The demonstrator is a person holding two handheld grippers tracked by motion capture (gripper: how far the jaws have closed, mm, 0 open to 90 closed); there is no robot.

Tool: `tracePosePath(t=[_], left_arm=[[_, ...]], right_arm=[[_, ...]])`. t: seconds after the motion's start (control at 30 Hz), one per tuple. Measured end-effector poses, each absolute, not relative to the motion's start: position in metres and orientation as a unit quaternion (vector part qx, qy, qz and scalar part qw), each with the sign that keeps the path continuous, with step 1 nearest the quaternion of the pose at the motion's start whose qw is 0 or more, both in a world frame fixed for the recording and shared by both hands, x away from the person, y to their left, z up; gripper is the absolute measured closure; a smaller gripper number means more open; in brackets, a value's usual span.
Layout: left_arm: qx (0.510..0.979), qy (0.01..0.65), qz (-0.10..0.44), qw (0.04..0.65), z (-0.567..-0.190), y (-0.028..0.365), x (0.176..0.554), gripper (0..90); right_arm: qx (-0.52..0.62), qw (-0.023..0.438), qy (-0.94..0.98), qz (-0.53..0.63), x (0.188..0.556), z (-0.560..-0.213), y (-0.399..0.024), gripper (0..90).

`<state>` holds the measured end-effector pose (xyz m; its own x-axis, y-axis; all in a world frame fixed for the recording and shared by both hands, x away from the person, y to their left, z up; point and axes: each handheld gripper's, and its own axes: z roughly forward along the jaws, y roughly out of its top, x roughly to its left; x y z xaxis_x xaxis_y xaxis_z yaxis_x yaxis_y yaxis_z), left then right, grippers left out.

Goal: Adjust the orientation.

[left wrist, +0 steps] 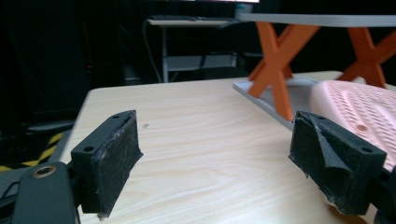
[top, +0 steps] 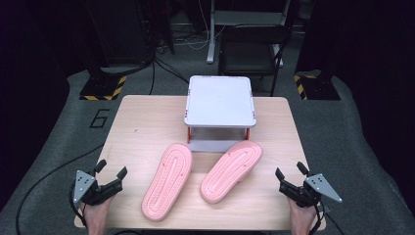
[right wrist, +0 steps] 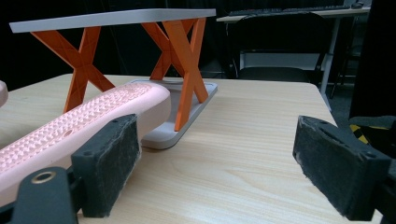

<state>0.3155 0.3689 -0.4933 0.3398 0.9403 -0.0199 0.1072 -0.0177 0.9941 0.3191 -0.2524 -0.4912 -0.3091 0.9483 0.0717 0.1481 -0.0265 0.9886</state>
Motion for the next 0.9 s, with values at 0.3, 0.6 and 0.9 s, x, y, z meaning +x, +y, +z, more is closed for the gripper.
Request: tracePosePath(t=[0.3,0.6,0.9], left_arm=[[0.672,0.379,0.343,0.535,-0.489,0.33,0.322,15.6],[0.715,0.329,0.308,0.535,-0.471,0.285,0.32,17.8],[0.749,0.359,0.304,0.467,-0.49,0.283,0.329,26.8]], right_arm=[[0.457,0.367,0.605,0.54,0.32,-0.492,-0.249,14.3],[0.45,0.373,0.615,0.529,0.319,-0.491,-0.245,14.7],[0.451,0.37,0.616,0.529,0.319,-0.492,-0.246,14.9]])
